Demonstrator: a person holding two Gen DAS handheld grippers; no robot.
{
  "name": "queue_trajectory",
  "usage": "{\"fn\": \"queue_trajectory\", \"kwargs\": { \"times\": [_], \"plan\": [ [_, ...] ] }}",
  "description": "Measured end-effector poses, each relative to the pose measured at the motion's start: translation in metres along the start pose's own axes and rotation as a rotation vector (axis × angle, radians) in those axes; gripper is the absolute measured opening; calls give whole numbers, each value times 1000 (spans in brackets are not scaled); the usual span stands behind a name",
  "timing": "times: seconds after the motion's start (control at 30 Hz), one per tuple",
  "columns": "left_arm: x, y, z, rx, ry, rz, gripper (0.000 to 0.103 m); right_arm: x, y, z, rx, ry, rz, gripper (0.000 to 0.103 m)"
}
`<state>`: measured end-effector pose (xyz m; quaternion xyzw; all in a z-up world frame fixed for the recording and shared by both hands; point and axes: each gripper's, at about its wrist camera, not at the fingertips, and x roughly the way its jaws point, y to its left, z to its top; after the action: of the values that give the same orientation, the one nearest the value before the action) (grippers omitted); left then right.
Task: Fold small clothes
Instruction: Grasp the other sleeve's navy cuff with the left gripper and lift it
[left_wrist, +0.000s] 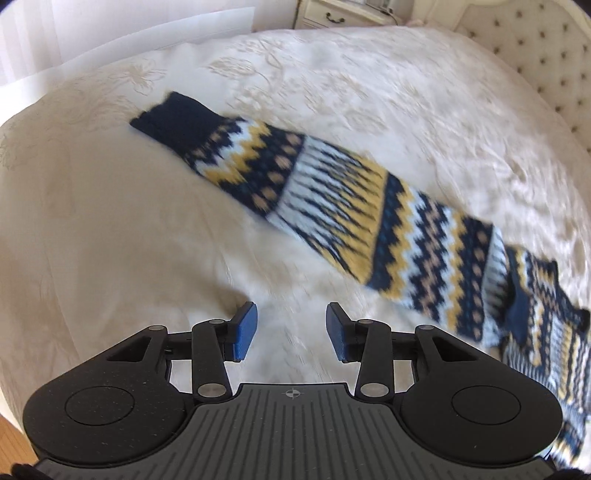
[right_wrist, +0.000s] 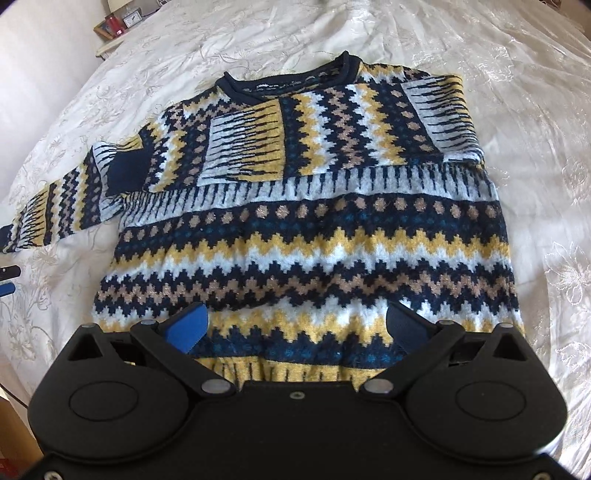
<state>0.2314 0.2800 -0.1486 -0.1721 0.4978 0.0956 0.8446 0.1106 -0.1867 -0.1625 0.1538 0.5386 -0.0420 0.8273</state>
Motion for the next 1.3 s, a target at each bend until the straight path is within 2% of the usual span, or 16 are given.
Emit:
{"fn": "queue_trajectory", "kwargs": {
  "times": [0.23, 0.3, 0.5, 0.77, 0.93, 1.0, 1.13, 1.17, 1.2, 1.23, 1.3],
  "plan": [
    [14, 27, 42, -74, -40, -18, 41, 7, 32, 7, 2, -7, 18, 102],
    [21, 33, 52, -94, -41, -26, 47, 9, 41, 9, 0, -5, 22, 102],
    [45, 49, 72, -152, -34, -43, 47, 13, 58, 14, -8, -2, 26, 102],
    [70, 58, 84, -190, -31, -74, 51, 17, 63, 19, -5, 16, 5, 102],
    [79, 58, 89, -182, -46, -103, 62, 26, 65, 20, -4, 55, -4, 102],
    [81, 58, 90, -184, -56, -123, 70, 30, 67, 19, -8, 69, -7, 102],
    [80, 62, 90, -233, -88, -138, 69, 36, 73, 20, -26, 91, -5, 102],
    [79, 63, 90, -244, -92, -137, 67, 37, 75, 21, -31, 94, -3, 102],
    [78, 64, 89, -256, -101, -127, 50, 37, 77, 22, -36, 96, -1, 102],
    [76, 66, 89, -267, -108, -105, 26, 37, 78, 23, -40, 96, 1, 102],
    [70, 72, 87, -304, -121, -90, 13, 38, 80, 25, -47, 96, 5, 102]
  ]
}}
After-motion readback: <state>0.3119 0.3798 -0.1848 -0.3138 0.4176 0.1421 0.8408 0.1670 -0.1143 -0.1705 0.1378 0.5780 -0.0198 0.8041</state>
